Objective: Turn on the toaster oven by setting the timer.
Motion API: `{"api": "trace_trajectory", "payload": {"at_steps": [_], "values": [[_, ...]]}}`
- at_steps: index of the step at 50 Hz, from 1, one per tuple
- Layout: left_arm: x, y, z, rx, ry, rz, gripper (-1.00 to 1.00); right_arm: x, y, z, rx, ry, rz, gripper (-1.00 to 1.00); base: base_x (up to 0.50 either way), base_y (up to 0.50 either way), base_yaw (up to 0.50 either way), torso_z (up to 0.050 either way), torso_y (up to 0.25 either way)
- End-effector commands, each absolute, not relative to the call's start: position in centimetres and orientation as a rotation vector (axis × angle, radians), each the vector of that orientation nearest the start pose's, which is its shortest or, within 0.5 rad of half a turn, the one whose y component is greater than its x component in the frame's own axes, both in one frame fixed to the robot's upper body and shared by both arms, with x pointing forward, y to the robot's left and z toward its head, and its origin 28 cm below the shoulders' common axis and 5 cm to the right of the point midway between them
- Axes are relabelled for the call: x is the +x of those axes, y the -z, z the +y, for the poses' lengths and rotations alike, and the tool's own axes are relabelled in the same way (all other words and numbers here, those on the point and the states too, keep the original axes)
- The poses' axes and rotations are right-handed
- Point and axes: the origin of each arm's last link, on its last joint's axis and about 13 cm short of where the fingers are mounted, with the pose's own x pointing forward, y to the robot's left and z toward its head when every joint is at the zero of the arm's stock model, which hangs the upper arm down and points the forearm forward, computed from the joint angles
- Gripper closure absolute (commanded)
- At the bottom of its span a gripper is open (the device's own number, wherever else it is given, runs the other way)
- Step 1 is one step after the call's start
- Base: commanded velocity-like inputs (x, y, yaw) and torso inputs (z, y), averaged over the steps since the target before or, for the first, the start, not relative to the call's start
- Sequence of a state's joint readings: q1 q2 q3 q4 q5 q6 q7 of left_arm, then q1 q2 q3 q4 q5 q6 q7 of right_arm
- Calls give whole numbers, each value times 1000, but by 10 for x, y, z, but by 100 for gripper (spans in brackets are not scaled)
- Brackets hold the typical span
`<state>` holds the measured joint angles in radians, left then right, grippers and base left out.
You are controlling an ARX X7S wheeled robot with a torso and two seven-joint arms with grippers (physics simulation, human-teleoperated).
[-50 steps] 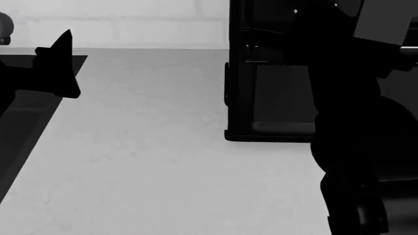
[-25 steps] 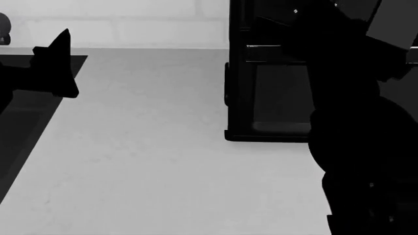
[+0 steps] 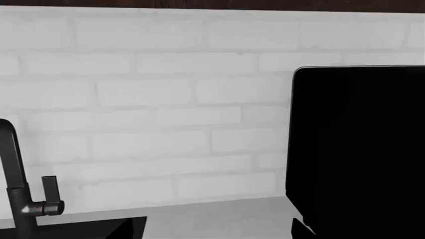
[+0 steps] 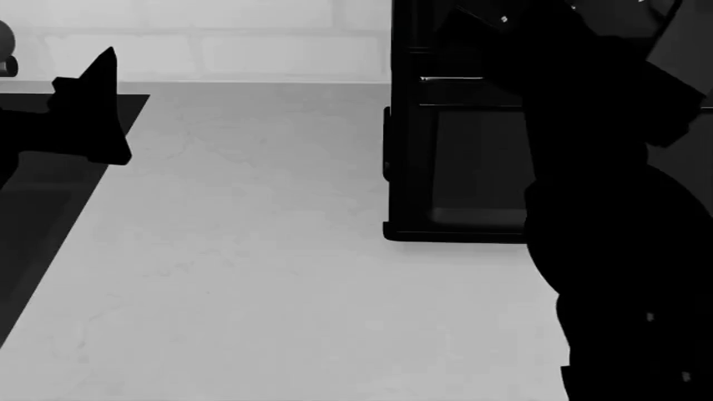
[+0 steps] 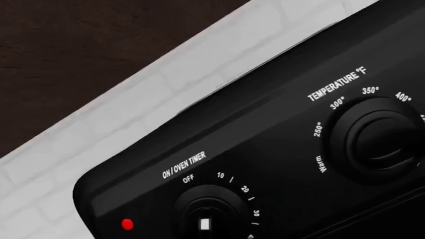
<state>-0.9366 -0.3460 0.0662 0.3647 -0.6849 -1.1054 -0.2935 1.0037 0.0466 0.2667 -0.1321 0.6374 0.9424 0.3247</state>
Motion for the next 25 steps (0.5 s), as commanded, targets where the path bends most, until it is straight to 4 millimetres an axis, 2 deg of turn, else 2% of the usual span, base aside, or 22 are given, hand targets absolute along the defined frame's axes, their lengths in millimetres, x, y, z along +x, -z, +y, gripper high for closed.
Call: {"api": "trace_trajectory", "payload": {"at_steps": [1, 25], "values": [[293, -270, 236, 5, 124, -123, -100, 331, -303, -134, 644, 42, -274, 100, 23, -4, 7, 0, 0], [292, -270, 237, 4, 120, -125, -100, 332, -302, -135, 810, 18, -273, 100, 22, -3, 6, 3, 0]]}}
